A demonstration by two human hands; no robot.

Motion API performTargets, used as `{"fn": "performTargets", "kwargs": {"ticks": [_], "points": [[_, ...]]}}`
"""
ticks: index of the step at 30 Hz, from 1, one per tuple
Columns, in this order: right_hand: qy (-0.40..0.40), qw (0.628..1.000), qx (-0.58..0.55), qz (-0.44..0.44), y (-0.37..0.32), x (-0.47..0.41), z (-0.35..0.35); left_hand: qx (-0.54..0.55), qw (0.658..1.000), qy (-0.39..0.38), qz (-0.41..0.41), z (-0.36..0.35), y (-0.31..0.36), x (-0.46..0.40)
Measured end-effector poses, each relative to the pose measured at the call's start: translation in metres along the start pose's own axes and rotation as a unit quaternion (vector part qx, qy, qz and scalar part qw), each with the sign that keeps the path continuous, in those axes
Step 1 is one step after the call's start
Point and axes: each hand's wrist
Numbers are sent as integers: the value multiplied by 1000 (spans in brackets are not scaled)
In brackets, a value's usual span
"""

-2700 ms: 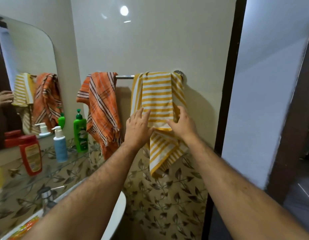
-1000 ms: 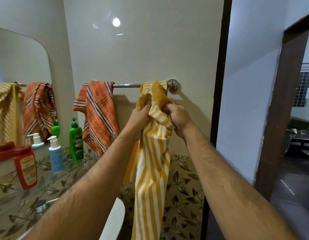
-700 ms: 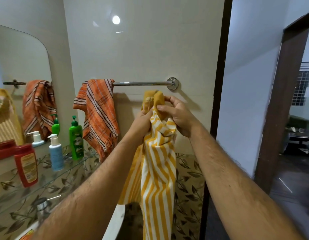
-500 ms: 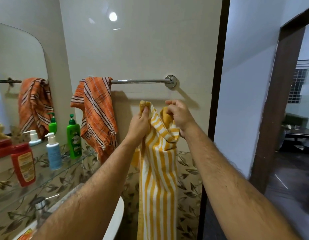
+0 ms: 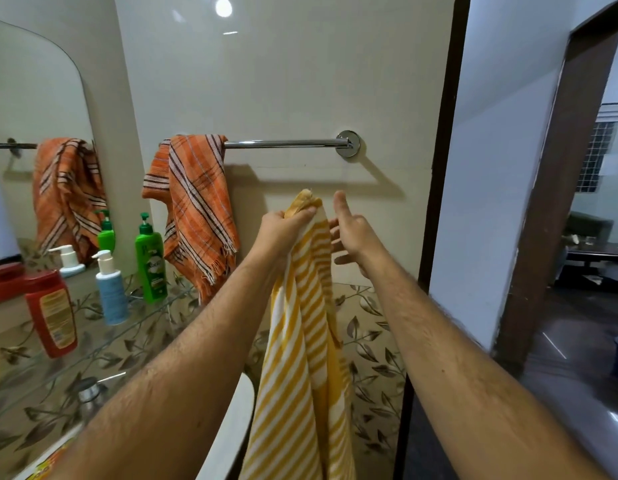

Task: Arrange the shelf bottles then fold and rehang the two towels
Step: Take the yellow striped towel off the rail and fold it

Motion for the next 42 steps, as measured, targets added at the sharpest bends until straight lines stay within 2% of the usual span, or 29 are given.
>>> {"fn": "performTargets", "kwargs": {"ticks": [4,8,14,16,19,21,23,25,29,31,32,33,34,35,36,37,39,42], "points": [[-15,995,-6,93,-2,-1,0,62,998,-19,19,2,-7,1],[24,990,-31,138,7,-9,0,119,992,-28,24,3,-3,0],[113,976,-14,185,24,-29,-5,40,999,9,34,9,-8,-8],[126,972,-41,195,25,-34,-5,27,999,40,24,12,-11,-13],[90,969,-139,183,25,-42,-3,26,997,77,12,16,-14,-22],[18,964,-210,162,27,-48,-1,-2,996,90,0,17,-14,-29],[-86,958,-235,138,32,-55,4,-31,994,103,-13,17,-14,-37],[-154,966,-175,115,37,-63,11,-52,992,113,-21,15,-14,-44],[-198,972,-84,90,39,-82,23,-96,988,116,-18,13,-17,-57],[-229,971,44,53,37,-87,34,-130,984,123,-23,11,-18,-60],[-251,955,154,22,37,-88,39,-158,979,130,-24,12,-19,-62],[-282,921,269,-16,38,-90,44,-186,972,141,-24,13,-18,-63],[-310,879,358,-47,41,-92,48,-208,967,148,-20,13,-18,-63],[-324,855,401,-60,44,-94,50,-222,963,149,-18,11,-16,-62],[-319,862,390,-49,46,-97,50,-233,962,143,-19,9,-16,-62],[-300,893,336,-26,48,-100,48,-244,961,128,-22,5,-16,-61],[-267,950,160,38,50,-104,42,-260,960,103,-22,-7,-18,-61],[-277,953,45,110,49,-106,39,-261,960,95,-28,-19,-20,-59]]}}
Point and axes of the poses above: each hand's wrist, its own x-axis away from the middle knuckle, its own z-axis out of the back of the hand, y = z × x, and after that the axes turned 14 degrees about -y, right-handed
